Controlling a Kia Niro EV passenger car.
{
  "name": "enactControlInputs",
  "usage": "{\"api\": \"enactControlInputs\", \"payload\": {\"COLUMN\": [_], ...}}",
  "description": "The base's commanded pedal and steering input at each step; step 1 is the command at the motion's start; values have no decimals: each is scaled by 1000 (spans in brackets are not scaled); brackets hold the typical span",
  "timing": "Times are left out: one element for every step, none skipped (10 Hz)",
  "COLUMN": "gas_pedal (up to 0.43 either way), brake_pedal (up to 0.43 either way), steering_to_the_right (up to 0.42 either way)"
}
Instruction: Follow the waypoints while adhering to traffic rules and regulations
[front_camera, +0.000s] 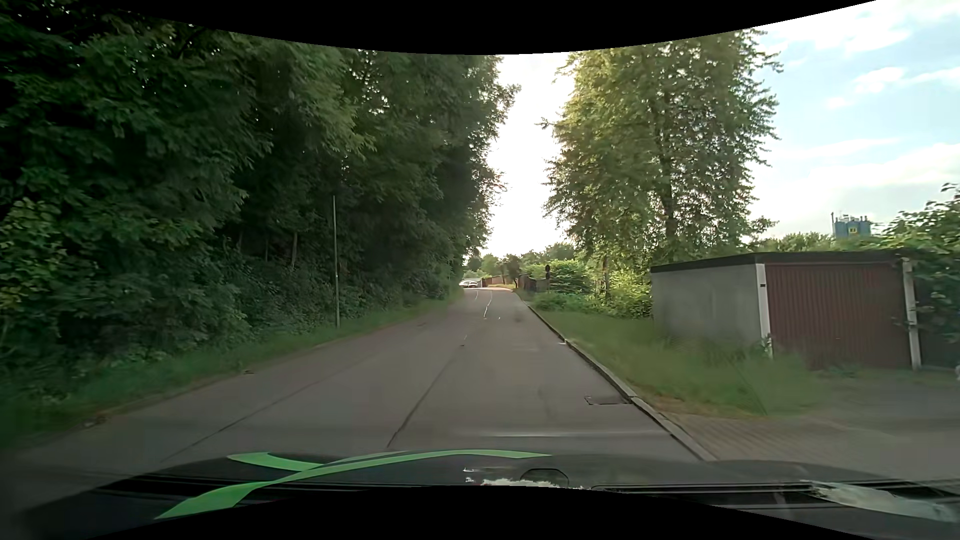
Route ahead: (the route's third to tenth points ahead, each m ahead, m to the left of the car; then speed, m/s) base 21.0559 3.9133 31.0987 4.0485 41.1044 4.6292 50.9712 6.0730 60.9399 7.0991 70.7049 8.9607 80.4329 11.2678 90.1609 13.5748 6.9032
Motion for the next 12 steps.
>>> {"api": "enactControlInputs", "payload": {"gas_pedal": [177, 177, 177, 177, 169, 169, 157, 118, 118, 130, 130, 118], "brake_pedal": [0, 0, 0, 0, 0, 0, 0, 0, 0, 0, 0, 0], "steering_to_the_right": [-5, -6, -5, -6, -5, -5, -5, -6, -7, -7, -7, -9]}}
